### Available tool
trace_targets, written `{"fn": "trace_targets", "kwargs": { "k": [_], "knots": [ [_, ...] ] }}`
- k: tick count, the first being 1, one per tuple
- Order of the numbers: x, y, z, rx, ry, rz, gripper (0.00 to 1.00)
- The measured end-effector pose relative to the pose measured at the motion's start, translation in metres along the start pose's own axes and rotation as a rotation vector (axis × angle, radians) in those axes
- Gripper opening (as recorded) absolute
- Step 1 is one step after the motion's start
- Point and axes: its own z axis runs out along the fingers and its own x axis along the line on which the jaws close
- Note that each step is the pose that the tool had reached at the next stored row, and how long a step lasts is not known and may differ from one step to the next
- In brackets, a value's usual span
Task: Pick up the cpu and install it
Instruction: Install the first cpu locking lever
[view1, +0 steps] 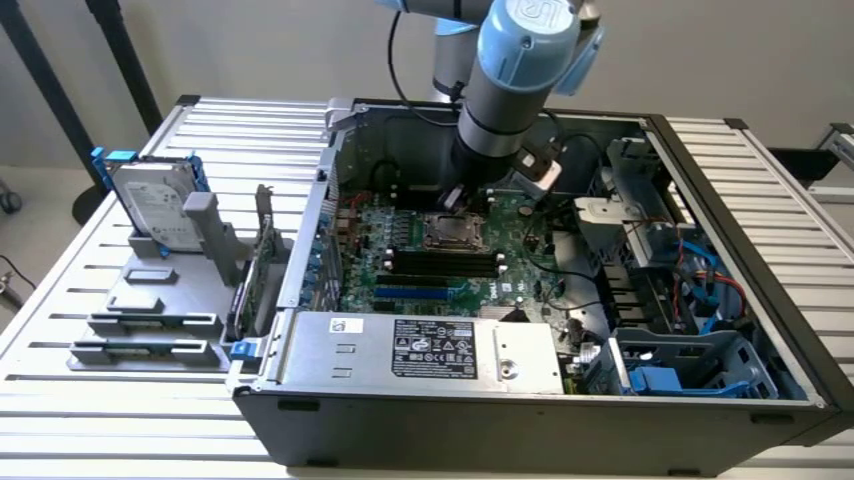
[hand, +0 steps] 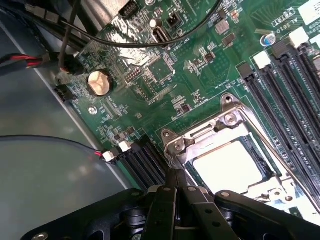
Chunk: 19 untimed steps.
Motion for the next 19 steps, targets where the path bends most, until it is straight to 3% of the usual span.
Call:
{"fn": "trace_targets", "kwargs": {
  "k": [13,19],
  "knots": [
    [-0.032,-0.0126,-0.0233,0.0005,0.0006,0.0,0.11],
    [-0.045,-0.0126,-0.0395,0.0005,0.0007,0.0,0.11]
  ]
}}
